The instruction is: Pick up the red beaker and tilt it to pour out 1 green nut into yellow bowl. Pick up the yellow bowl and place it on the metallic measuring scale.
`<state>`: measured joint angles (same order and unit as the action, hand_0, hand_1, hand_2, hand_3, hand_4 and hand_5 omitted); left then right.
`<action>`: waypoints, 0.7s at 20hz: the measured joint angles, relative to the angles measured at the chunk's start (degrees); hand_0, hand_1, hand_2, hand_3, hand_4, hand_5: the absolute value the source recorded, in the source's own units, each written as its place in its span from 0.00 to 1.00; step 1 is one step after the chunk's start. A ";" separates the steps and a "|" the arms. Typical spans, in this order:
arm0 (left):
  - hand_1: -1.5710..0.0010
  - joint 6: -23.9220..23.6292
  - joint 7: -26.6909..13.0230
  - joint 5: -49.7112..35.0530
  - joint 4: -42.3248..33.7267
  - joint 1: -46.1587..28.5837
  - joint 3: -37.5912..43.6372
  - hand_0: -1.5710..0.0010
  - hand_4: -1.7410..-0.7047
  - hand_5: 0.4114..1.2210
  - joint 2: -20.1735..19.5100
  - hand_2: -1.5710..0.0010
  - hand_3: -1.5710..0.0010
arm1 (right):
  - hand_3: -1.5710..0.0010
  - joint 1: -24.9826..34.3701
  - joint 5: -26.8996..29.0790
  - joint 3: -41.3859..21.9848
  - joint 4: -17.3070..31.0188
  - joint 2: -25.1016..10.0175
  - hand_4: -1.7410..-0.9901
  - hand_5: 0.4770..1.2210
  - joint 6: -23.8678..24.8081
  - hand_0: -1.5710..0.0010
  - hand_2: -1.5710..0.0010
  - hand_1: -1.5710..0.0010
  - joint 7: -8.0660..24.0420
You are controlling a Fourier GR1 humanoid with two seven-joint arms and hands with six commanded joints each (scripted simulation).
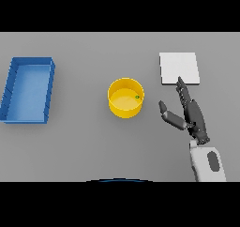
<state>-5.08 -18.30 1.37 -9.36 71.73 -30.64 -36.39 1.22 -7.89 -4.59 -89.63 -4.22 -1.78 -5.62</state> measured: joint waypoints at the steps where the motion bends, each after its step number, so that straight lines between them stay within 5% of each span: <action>1: 0.00 -1.01 -0.70 -1.64 -0.90 -1.97 0.44 0.00 0.00 1.00 0.06 0.00 0.05 | 1.00 0.00 -0.59 -0.34 0.02 0.22 0.58 0.29 0.34 1.00 1.00 1.00 -0.03; 9: 0.00 -8.96 -7.07 -8.70 -20.59 -16.57 -1.92 0.00 0.00 1.00 -5.49 0.00 0.15 | 1.00 -1.77 -1.39 -0.77 -1.33 -0.80 0.55 0.33 0.14 1.00 1.00 1.00 -0.82; 11: 0.00 -11.58 -10.27 -10.16 -27.22 -19.69 -3.06 0.00 0.00 0.91 -6.99 0.00 0.16 | 1.00 -1.25 -1.37 -0.78 -1.01 -0.52 0.54 0.33 0.27 1.00 1.00 1.00 0.03; 14: 0.00 -14.25 -12.60 -12.73 -35.82 -24.49 -4.48 0.00 0.15 0.68 -9.60 0.00 0.08 | 1.00 -0.77 -1.99 -0.97 -1.55 -0.63 0.55 0.34 0.73 1.00 1.00 1.00 0.54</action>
<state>-19.33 -30.90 -11.36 -45.18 47.24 -35.12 -46.00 0.45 -9.87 -5.56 -91.18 -4.85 -1.05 -5.08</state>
